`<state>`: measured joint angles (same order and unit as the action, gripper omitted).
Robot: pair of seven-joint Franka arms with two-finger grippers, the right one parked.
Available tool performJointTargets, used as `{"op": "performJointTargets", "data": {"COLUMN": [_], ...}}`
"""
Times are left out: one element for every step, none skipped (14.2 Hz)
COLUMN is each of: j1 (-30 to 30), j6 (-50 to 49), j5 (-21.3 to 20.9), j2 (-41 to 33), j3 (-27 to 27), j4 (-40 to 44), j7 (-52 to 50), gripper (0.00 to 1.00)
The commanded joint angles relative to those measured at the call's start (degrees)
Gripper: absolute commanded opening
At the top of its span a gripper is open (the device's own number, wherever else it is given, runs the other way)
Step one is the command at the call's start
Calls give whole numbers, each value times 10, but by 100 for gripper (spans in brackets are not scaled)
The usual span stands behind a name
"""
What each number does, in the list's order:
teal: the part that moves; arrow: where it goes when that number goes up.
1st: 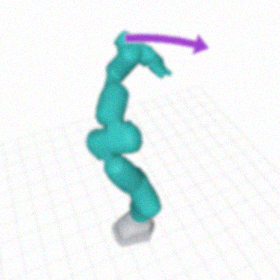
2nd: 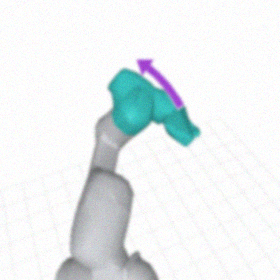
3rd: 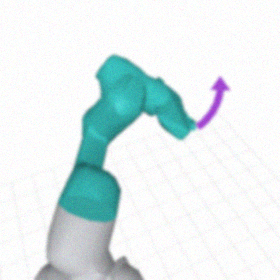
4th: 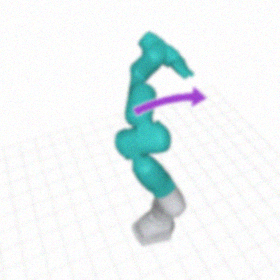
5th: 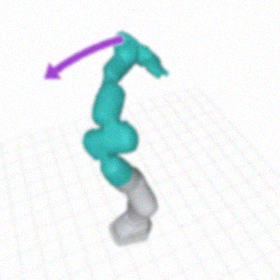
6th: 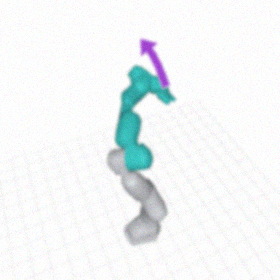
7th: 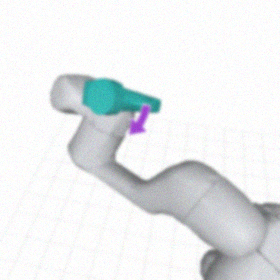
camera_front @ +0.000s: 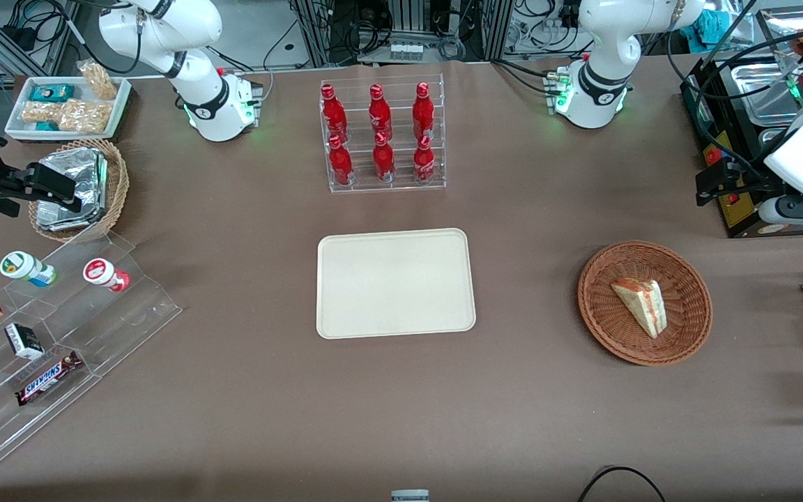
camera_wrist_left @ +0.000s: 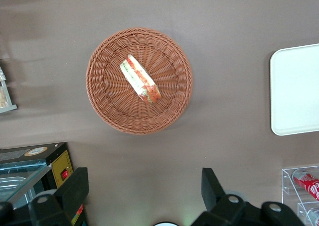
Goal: Place sandwich from basket to tray
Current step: 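Move the left gripper toward the wicker basket with the sandwich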
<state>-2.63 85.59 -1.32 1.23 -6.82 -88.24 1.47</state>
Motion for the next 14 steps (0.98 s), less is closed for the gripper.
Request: {"op": "performJointTargets", "data": {"j1": [-3,-4,-12,-20,-23,-35,-44,-46,-51,-55,-59,-62,-66,-66], "j6": [-1,-2,-6,-5,-3,1,10,39,89,141,194,255,319,377], "j5": [9,10,8,6,6,6,2,-1,-3,-4,-4,-4,-4,-4], "j2": [2,3,6,8,9,18,28,38,46,54,62,71,76,77], "j3": [-1,0,0,-1,0,-1,-1,0,0,0,0,0,2,3], "j4": [6,5,-2,-21,-42,-66,-85,-105,-133,-161,-189,-222,-259,-293], "j7": [2,-2,1,7,8,7,8,8,8,8,7,7,4,-2], "gripper": [100,100,100,100,100,100,100,100,100,100,100,100,100,100]}}
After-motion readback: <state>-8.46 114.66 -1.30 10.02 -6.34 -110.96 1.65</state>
